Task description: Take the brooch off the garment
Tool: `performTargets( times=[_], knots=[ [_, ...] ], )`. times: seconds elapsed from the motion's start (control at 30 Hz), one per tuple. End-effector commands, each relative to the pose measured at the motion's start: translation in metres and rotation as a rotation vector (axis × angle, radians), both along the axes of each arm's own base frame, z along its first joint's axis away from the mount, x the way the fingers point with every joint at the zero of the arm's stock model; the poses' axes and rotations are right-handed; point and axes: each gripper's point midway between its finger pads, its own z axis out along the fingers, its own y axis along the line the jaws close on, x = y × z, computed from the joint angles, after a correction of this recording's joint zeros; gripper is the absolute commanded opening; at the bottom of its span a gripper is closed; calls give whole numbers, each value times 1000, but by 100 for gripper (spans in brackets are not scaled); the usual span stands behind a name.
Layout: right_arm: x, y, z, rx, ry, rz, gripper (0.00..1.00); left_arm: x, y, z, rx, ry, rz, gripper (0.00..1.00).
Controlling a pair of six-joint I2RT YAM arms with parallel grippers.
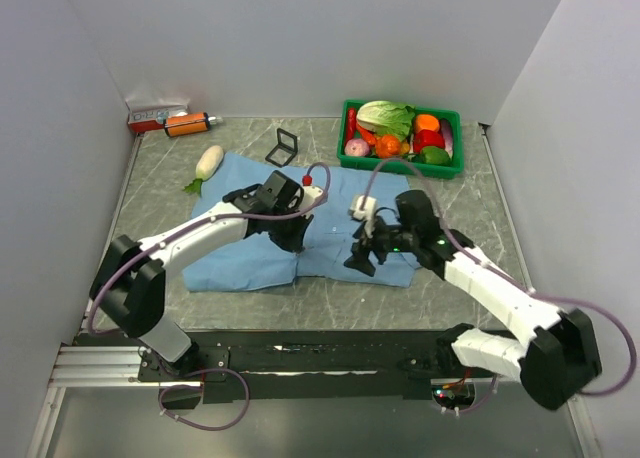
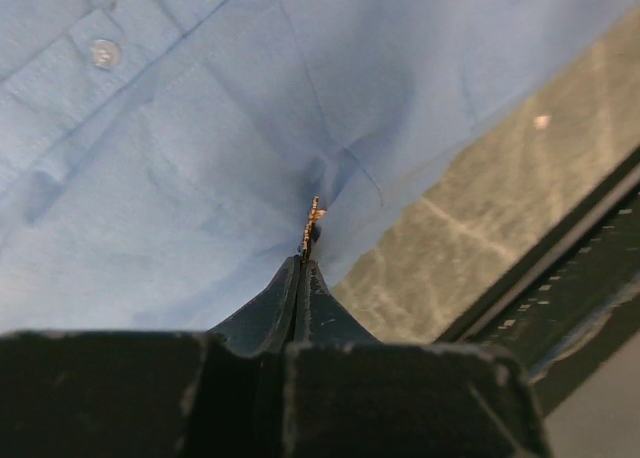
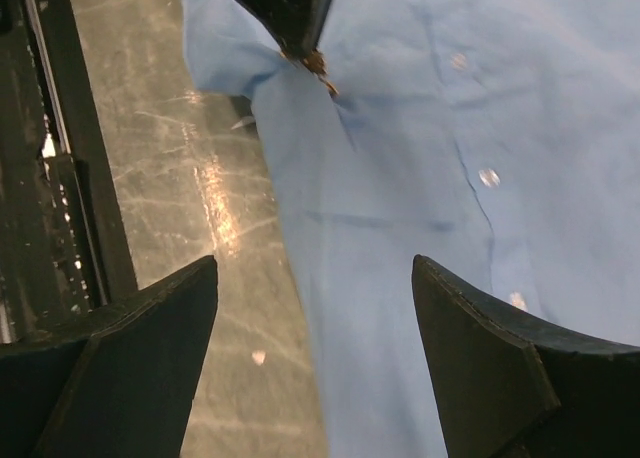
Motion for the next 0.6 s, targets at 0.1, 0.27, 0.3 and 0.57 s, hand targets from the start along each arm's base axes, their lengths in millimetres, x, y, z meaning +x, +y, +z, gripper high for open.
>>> performTargets(
  times=[0.1,0.27,0.3,0.57],
  knots=[
    [15,55,-2,-39,-142,136,84,-7,-26,47,-257,-21,18,1],
    [24,71,-12,-81,-173,87,82,-18,-17,55,-330,-54,9,1],
    [23,74,-14,-89,-178,83,81,-20,-16,56,-344,-49,8,1],
    [15,87,-23,-88,-141,74,49,-32,1,56,-405,-73,25,1]
  ],
)
